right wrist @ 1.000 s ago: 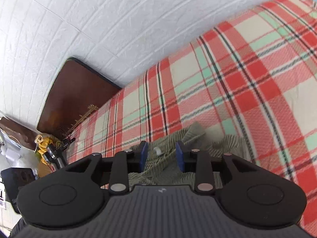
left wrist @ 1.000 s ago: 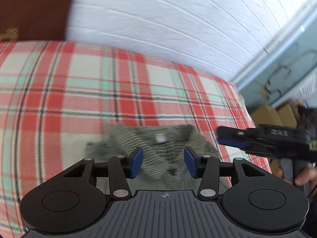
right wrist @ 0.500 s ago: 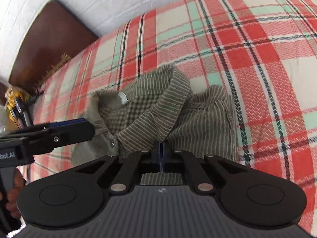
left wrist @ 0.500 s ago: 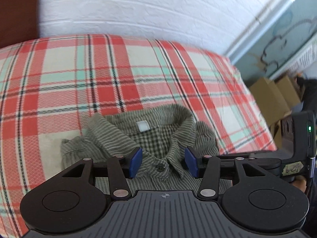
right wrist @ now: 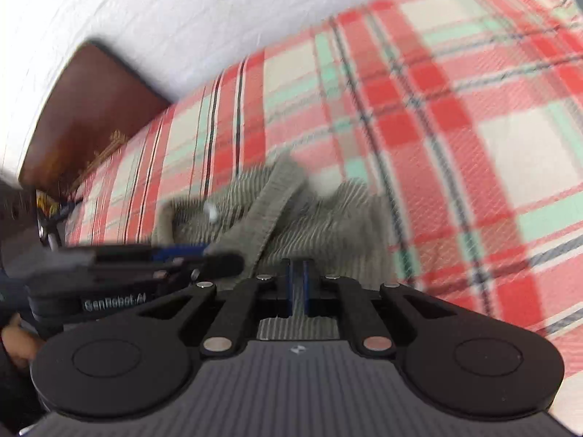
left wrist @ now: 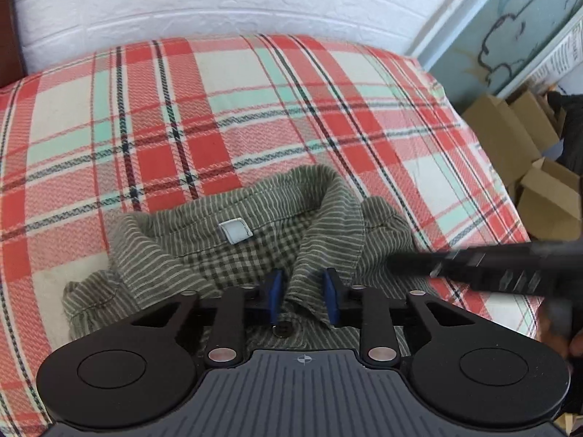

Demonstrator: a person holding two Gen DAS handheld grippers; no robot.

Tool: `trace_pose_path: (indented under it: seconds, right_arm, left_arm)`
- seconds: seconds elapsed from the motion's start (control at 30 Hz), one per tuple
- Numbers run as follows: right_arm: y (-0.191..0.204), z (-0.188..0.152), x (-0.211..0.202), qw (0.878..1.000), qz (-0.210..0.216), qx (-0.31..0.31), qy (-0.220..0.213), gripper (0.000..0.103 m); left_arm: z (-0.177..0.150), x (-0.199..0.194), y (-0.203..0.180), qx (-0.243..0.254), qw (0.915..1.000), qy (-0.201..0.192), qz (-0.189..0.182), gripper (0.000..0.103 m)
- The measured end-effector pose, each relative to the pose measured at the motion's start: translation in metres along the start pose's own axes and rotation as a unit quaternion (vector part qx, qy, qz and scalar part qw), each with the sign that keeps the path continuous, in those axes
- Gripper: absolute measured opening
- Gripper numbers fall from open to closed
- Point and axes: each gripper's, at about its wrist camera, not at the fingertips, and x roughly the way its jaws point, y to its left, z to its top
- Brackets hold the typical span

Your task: Fold clothes

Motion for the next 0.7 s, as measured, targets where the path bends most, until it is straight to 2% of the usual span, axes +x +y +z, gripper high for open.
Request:
trace_pose_path:
  seconds: [0.1,0.17,0.23,0.3,0.33,0.47,0.5,0.57,0.7]
  right_arm:
    - [0.005,0.019,-0.01,1.0,0.01,0.001,-0.022,0.008]
    - [0.016,0.031,-0.004,1.0,0.011,-0.008,-0.015,0.013]
    - [0.03,0.039,0.007,0.999,-0.006,-0.034,-0.004,0.021]
    - [0.043,0.043,0.019,0.998,-0.029,-0.061,0.005,0.041]
    - [0.047,0.043,0.024,0.996,-0.042,-0.072,0.007,0.041]
    - [0.054,0.045,0.047,0.991,-0.089,-0.099,0.029,0.041]
    - [0.054,0.045,0.051,0.989,-0.098,-0.102,0.035,0.035]
    - [0.049,0.047,0.056,0.99,-0.094,-0.097,0.044,0.01]
    - [0.046,0.05,0.048,0.993,-0.083,-0.084,0.022,0.009]
  left_arm:
    - [-0.002,-0.004,-0.001,0.002,1.0,-0.006,0.005,0.016]
    - [-0.003,-0.005,-0.004,0.005,0.9999,-0.011,0.01,0.014]
    - [-0.004,-0.008,-0.008,0.013,0.9997,-0.018,0.014,0.011]
    - [-0.006,-0.011,-0.013,0.028,0.9991,-0.024,0.022,0.009]
    - [-0.008,-0.012,-0.016,0.035,0.9987,-0.027,0.024,0.009]
    - [-0.013,-0.015,-0.021,0.047,0.998,-0.034,0.026,0.008]
    - [-0.014,-0.015,-0.022,0.047,0.998,-0.035,0.025,0.008]
    - [-0.017,-0.016,-0.02,0.042,0.9981,-0.038,0.025,0.006]
    - [-0.022,-0.018,-0.012,0.024,0.9983,-0.047,0.025,0.004]
